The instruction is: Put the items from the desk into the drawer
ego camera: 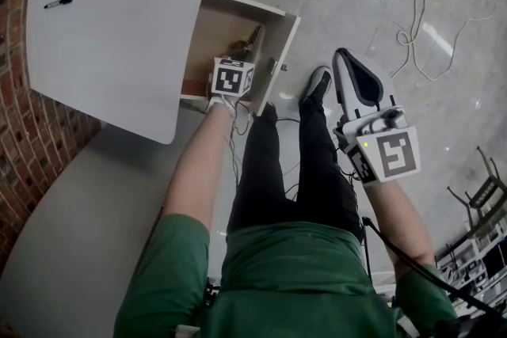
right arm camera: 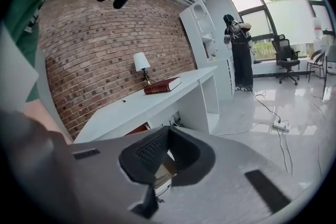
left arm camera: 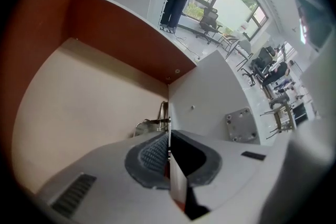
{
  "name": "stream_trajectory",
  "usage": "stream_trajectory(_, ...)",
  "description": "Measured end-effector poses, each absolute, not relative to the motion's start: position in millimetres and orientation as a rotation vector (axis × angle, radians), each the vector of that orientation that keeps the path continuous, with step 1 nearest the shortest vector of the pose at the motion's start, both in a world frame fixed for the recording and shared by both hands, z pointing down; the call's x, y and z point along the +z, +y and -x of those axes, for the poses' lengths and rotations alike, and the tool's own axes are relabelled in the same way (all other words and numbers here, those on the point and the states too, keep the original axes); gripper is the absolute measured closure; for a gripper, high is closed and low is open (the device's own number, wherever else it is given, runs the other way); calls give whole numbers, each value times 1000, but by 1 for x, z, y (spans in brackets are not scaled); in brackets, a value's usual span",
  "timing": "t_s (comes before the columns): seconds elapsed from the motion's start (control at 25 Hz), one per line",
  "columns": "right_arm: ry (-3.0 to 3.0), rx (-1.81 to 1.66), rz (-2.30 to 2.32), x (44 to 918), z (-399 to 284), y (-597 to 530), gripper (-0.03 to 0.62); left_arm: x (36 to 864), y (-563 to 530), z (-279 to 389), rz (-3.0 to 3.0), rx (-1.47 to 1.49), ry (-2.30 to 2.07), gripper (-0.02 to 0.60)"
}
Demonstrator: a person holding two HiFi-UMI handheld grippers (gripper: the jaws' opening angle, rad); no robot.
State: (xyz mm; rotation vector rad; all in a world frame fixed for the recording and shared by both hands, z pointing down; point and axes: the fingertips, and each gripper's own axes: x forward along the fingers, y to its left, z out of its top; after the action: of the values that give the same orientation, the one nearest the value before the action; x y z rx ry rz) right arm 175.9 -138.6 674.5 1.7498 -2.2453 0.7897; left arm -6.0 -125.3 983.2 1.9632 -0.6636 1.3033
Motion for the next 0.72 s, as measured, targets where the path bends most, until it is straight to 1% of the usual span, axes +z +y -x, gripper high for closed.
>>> stream_trajectory(0.4, -2224, 806, -1747, 686, -177, -144, 591, 995, -123, 11, -1930, 1344, -694, 563)
stream_trajectory(0.44, -2227, 807, -1742, 686, -175, -145, 591, 994, -126, 12, -1944, 1343, -718, 541)
stream_trajectory(0.48, -2230, 808, -1734, 687, -173, -145, 591, 993, -129, 13, -1953, 1336, -743, 489)
stream_trajectory(0.52, -2232, 810, -1726, 687, -171, -145, 591, 990, -131, 13, -1958, 1326, -767, 451)
stream_trajectory(0.6, -2235, 812, -1717, 686, -168, -145, 591, 981, -136, 13, -1966, 1297, -802, 428)
stream_trajectory(0.72, -2245, 799, -1721, 681, -167, -148, 591, 966, -145, 10, -1998, 1256, -837, 428)
